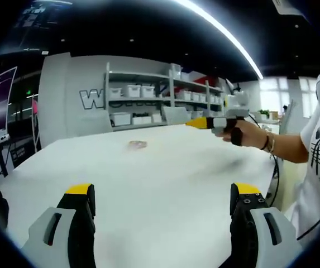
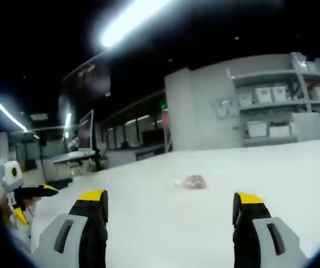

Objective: Open the resealable bag by pulling the two sides of the seal apart until the entire bag opening is separated and visibly accessible.

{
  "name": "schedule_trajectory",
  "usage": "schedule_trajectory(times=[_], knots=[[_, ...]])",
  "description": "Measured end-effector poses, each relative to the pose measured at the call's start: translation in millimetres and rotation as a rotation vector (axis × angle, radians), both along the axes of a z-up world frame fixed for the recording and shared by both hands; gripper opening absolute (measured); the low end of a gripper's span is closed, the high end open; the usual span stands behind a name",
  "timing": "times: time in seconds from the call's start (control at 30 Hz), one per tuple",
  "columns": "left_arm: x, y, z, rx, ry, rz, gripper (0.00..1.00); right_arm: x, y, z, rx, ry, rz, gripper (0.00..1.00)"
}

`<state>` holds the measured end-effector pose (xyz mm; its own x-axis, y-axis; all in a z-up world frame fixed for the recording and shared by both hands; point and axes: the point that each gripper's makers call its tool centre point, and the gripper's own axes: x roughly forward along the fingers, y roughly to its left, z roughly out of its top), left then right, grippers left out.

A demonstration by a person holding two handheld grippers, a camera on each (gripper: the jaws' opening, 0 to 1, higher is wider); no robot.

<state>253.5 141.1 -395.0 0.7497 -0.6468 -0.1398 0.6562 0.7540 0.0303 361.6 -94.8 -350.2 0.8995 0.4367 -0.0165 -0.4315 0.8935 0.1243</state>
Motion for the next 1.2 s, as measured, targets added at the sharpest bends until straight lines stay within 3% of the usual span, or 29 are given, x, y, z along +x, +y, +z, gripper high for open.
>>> schedule_trajectory(times=[0.57, 0.97, 1.2], knots=[[-9.1, -5, -0.9, -0.003, -0.014, -0.018, 1.00, -39, -19, 6.7, 0.056, -0.048, -0.040, 0.94], [-14.5, -5, -3.8, -0.005, -0.029, -0.015, 1.00, -70, -28, 1.2, 0.082, -0.074, -0.053, 0.94], [-16.2, -5, -3.8, -0.014, -0.051, -0.008, 0.99, -90, -32, 10.1, 0.089, -0.118, -0.051, 0.94]])
